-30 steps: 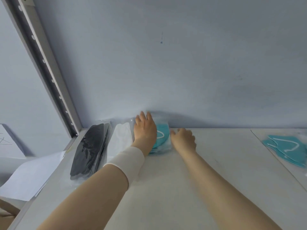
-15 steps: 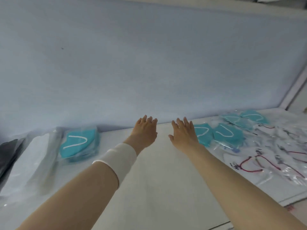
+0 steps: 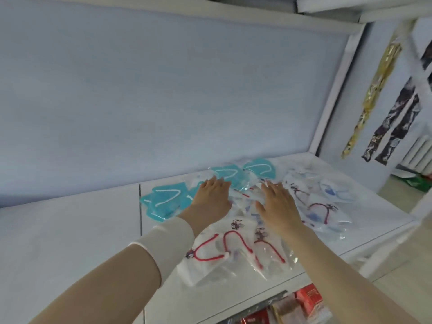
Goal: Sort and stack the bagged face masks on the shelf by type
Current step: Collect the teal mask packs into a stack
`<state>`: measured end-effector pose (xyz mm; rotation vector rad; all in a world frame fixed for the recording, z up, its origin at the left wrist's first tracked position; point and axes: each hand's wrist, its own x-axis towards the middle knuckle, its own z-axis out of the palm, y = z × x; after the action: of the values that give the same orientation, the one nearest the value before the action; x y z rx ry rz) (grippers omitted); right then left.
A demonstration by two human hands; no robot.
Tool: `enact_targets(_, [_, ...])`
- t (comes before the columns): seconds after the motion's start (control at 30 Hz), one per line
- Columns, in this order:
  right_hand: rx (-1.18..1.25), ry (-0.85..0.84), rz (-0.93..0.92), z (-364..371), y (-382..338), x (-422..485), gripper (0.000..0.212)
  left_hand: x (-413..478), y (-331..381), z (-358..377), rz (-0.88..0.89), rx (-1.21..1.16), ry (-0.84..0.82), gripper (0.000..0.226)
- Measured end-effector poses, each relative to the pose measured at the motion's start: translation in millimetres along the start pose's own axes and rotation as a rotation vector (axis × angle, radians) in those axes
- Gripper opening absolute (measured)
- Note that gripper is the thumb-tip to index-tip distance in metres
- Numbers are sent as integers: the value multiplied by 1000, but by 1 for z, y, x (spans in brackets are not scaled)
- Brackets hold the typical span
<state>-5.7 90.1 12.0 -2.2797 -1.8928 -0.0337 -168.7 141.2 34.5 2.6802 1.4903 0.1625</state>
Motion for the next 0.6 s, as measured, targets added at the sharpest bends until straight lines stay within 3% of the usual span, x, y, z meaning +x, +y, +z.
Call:
enact_targets(0.37, [45, -83, 113, -5, 86, 83, 62, 98, 42, 19, -53, -66, -27, 55])
enact_targets(0.6, [137, -108, 67, 5, 91, 160, 70, 125, 32, 29, -295, -227, 2, 54])
